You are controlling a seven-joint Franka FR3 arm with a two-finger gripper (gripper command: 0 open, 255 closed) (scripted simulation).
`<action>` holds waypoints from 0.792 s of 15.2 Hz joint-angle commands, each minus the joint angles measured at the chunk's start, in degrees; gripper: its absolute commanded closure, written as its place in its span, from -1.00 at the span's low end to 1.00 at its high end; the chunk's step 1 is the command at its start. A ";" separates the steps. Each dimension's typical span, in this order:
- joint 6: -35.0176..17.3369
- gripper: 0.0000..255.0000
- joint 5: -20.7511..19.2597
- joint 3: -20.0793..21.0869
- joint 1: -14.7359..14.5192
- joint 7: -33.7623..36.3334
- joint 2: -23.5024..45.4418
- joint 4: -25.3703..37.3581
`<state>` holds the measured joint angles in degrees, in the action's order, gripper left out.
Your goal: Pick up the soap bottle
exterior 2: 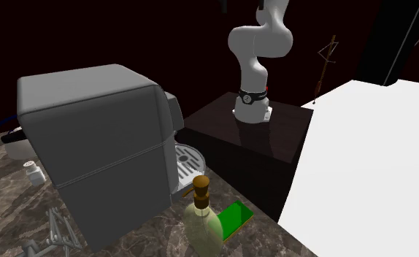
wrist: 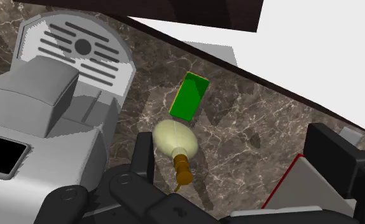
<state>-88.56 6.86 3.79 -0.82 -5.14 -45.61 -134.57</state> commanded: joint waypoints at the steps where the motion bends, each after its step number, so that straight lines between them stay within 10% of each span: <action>1: 0.00 -1.00 0.00 0.00 0.00 0.00 0.00 0.00; 12: -20.00 -1.00 0.28 4.70 0.79 3.84 18.20 -2.71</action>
<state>-106.74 7.28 8.14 -0.18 -1.63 -29.51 -137.58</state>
